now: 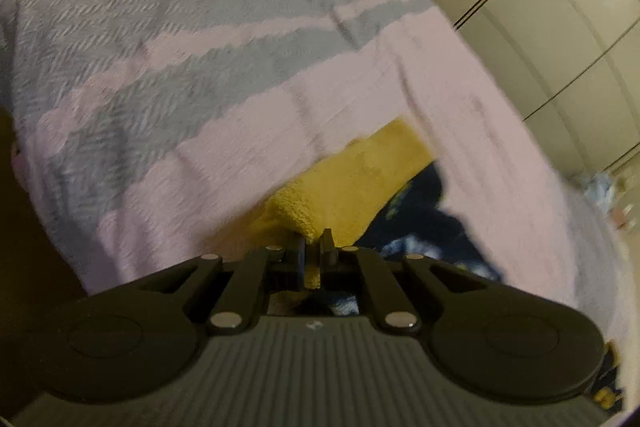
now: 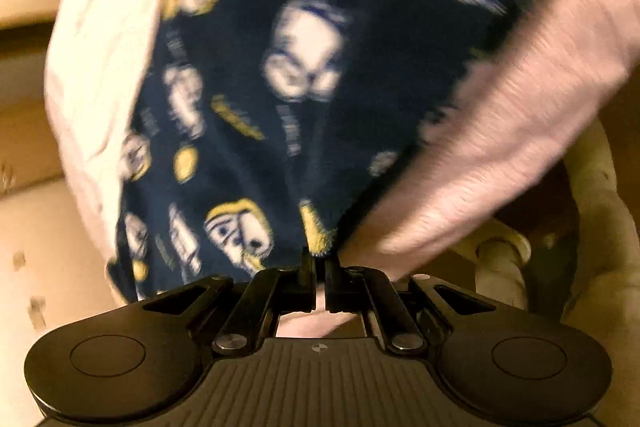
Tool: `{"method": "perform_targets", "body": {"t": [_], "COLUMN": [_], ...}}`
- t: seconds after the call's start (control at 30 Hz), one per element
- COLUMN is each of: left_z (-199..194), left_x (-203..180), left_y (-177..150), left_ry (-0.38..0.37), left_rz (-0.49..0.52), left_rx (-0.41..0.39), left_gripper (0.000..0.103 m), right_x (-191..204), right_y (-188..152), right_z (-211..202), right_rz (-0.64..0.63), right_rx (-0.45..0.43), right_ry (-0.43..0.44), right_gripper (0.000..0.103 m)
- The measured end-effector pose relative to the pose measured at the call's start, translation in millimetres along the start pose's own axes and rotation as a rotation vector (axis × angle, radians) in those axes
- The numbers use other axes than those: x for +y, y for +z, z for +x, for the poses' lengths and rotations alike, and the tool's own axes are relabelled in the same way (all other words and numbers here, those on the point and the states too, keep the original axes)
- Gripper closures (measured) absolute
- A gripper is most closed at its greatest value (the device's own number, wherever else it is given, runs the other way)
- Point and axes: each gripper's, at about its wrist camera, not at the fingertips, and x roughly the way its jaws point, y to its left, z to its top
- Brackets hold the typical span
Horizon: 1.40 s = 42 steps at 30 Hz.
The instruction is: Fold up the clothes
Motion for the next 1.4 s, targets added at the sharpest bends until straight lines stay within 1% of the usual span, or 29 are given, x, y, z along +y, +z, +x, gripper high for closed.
{"method": "perform_targets", "body": {"t": [0.03, 0.13, 0.17, 0.2, 0.23, 0.27, 0.3, 0.33, 0.4, 0.47, 0.5, 0.53, 0.57, 0.63, 0.73, 0.8, 0.83, 0.87, 0.93, 1.0, 1.1, 1.13, 1.17, 1.23, 1.3, 1.33, 1.37, 1.4], "left_z": [6, 5, 5, 4, -2, -10, -17, -20, -23, -1, 11, 23, 35, 60, 96, 114, 117, 115, 109, 100, 107, 111, 115, 122, 108, 95, 80, 66], "left_x": [1, -4, -5, -7, -10, -14, -17, -20, -27, -37, -43, -48, -54, -65, -81, -80, -78, -76, -72, -68, -68, -73, -78, -89, -96, -97, -98, -99], "left_y": [-4, 1, 3, 5, 10, 16, 23, 31, 47, 58, 63, 68, 73, 84, 100, 101, 101, 98, 92, 87, 77, 76, 75, 72, 77, 76, 72, 66], "left_ry": [0.024, 0.061, 0.072, 0.084, 0.087, 0.088, 0.089, 0.083, 0.07, 0.037, 0.02, 0.003, -0.014, -0.048, -0.099, -0.143, -0.164, -0.147, -0.097, -0.02, 0.065, 0.091, 0.118, 0.17, 0.203, 0.235, 0.251, 0.264], "left_rz": [0.012, 0.076, 0.098, 0.119, 0.159, 0.2, 0.239, 0.255, 0.277, 0.284, 0.287, 0.29, 0.292, 0.298, 0.306, 0.252, 0.227, 0.223, 0.224, 0.256, 0.359, 0.39, 0.42, 0.479, 0.47, 0.461, 0.448, 0.433], "left_rx": [0.023, 0.056, 0.066, 0.076, 0.078, 0.079, 0.08, 0.077, 0.07, 0.086, 0.096, 0.105, 0.114, 0.133, 0.161, 0.189, 0.183, 0.157, 0.098, 0.028, 0.015, 0.017, 0.019, 0.024, -0.011, -0.046, -0.067, -0.084], "left_gripper": [0.098, 0.093, 0.091, 0.09, 0.089, 0.089, 0.089, 0.089, 0.084, 0.073, 0.068, 0.059, 0.056, 0.056, 0.057, 0.066, 0.095, 0.099, 0.1, 0.1, 0.097, 0.095, 0.09, 0.088, 0.086, 0.086, 0.087, 0.086], "right_x": [0, 9, 14, 18, 25, 32, 31, 30, 32, 32, 31, 31, 31, 32, 32, 30, 30, 29, 27, 26, 23, 22, 22, 20, 15, 10, 2, -6], "right_y": [1, 0, 0, -1, -3, -4, -2, 1, 8, 19, 24, 28, 31, 37, 38, 39, 39, 39, 40, 41, 43, 45, 47, 50, 54, 55, 56, 58], "right_z": [2, 4, -1, -6, -18, -31, -42, -54, -78, -98, -103, -104, -103, -96, -87, -85, -84, -83, -82, -80, -78, -79, -82, -86, -98, -107, -117, -128], "right_rz": [-0.006, -0.064, -0.096, -0.128, -0.163, -0.202, -0.239, -0.274, -0.316, -0.34, -0.35, -0.358, -0.363, -0.37, -0.37, -0.371, -0.371, -0.371, -0.372, -0.373, -0.373, -0.378, -0.387, -0.404, -0.408, -0.403, -0.391, -0.376], "right_rx": [-0.006, -0.01, 0.0, 0.013, 0.013, -0.009, -0.039, -0.079, -0.184, -0.313, -0.363, -0.393, -0.415, -0.447, -0.448, -0.455, -0.458, -0.462, -0.469, -0.476, -0.482, -0.483, -0.484, -0.488, -0.512, -0.527, -0.541, -0.553], "right_ry": [-0.012, -0.066, -0.08, -0.089, -0.101, -0.112, -0.121, -0.141, -0.2, -0.28, -0.312, -0.327, -0.334, -0.338, -0.317, -0.32, -0.321, -0.323, -0.326, -0.329, -0.328, -0.319, -0.31, -0.291, -0.286, -0.282, -0.271, -0.257], "right_gripper": [0.101, 0.1, 0.096, 0.081, 0.072, 0.061, 0.061, 0.061, 0.06, 0.06, 0.06, 0.06, 0.06, 0.06, 0.06, 0.06, 0.06, 0.06, 0.06, 0.06, 0.06, 0.06, 0.06, 0.06, 0.06, 0.06, 0.06, 0.059]}}
